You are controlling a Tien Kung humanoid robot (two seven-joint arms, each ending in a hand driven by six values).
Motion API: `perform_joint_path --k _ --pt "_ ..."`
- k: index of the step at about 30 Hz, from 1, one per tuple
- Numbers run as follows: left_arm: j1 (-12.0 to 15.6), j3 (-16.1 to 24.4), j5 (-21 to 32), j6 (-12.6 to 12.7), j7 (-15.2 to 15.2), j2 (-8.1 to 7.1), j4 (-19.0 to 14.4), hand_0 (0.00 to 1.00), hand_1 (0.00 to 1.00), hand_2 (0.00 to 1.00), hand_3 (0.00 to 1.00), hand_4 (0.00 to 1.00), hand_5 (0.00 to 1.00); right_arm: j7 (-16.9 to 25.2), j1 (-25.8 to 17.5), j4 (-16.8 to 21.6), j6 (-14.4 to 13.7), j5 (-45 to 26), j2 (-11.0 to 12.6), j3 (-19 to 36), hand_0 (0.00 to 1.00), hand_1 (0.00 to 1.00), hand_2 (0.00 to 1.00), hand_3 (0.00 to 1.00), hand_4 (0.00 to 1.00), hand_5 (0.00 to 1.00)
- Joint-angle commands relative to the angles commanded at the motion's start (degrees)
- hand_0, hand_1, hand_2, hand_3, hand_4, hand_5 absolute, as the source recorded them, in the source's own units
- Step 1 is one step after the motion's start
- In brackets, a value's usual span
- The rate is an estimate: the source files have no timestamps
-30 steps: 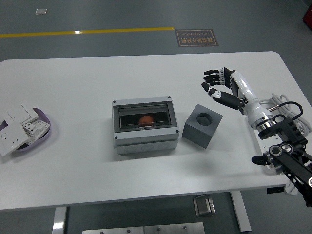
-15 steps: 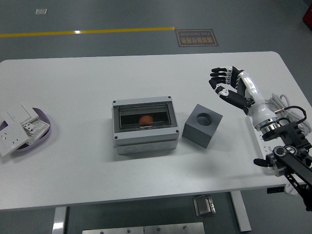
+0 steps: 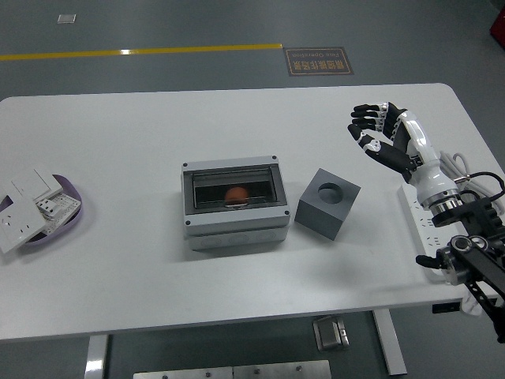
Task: Pick up the cylinder from the cube,place it in the box,flap close box
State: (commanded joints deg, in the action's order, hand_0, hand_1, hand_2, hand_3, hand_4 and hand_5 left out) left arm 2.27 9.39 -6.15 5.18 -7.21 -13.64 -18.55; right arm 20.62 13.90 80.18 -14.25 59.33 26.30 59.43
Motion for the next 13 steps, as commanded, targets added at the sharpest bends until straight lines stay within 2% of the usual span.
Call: perform_joint_path --k 13 --pt "0.05 0.26 -0.23 0.05 -0.15 0.15 0.01 0.616 0.639 0.626 0.633 0.685 0.246 0.46 -0.29 -0.36 0.44 -2.73 -0.26 -0.08 0.685 0.632 0.621 0.571 0.805 0.281"
